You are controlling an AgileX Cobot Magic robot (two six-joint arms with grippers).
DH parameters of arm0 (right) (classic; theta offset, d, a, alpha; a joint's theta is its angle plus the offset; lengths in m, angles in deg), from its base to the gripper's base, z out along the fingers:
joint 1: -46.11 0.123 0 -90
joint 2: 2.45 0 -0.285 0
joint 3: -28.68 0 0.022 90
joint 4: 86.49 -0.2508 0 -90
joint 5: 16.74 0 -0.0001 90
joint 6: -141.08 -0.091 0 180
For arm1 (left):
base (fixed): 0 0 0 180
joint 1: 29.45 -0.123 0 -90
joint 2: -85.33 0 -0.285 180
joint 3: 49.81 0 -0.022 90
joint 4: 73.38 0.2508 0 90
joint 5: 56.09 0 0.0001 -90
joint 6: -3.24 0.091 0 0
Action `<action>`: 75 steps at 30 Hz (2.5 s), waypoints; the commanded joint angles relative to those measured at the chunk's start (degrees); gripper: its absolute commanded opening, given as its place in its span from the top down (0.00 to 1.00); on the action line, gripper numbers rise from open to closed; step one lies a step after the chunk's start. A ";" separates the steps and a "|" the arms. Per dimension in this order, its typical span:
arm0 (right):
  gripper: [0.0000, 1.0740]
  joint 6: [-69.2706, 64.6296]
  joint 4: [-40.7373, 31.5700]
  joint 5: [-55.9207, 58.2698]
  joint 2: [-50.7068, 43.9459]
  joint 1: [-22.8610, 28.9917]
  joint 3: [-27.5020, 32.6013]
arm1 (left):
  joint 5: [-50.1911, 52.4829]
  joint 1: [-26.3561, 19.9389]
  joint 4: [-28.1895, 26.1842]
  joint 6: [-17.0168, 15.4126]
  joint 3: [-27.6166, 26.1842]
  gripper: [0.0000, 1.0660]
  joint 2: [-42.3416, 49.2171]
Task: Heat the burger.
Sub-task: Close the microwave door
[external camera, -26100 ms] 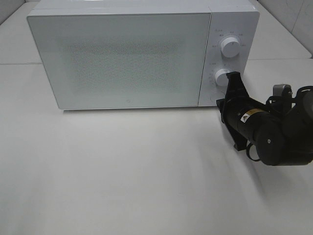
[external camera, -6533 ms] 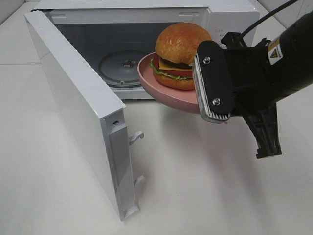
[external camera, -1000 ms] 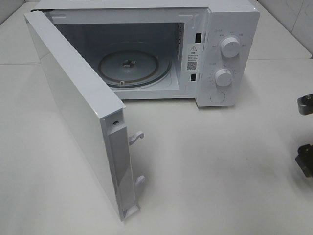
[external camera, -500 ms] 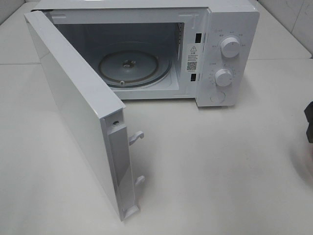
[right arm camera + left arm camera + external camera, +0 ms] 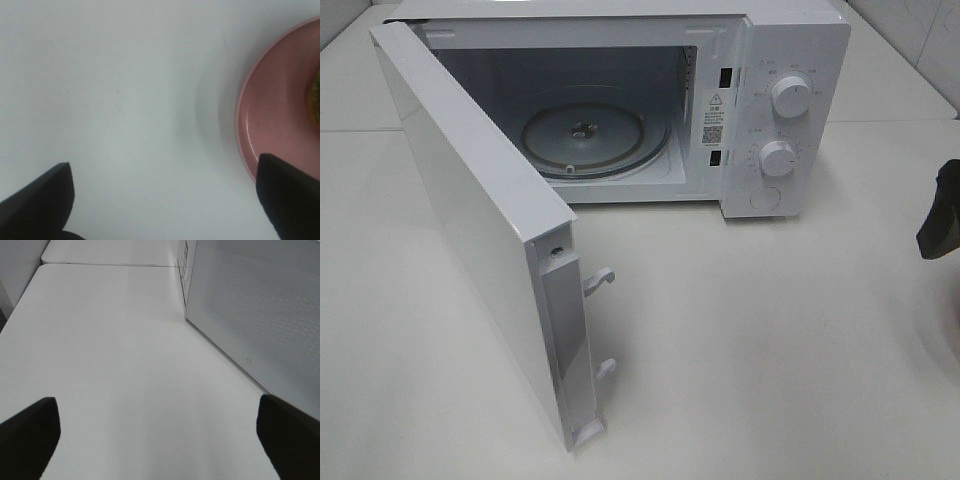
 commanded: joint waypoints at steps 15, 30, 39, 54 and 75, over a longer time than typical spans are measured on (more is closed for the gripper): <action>0.12 3.09 0.97 -0.46 -6.76 5.16 -0.11 | 0.46 -0.17 -0.34 -0.23 0.06 0.06 0.86; 0.12 -1.66 7.85 13.01 -30.19 5.04 -0.06 | 0.46 -0.17 -0.34 -0.23 0.06 0.06 0.86; 0.12 -4.53 11.23 15.01 -46.12 5.04 5.50 | 0.46 -0.17 -0.34 -0.23 0.06 0.06 0.86; 0.12 -0.06 9.11 12.89 -67.38 5.04 18.05 | 0.46 -0.17 -0.34 -0.23 0.06 0.06 0.86; 0.12 3.09 8.25 12.32 -72.88 5.04 18.22 | 0.46 -0.17 -0.29 -0.23 0.06 0.06 0.86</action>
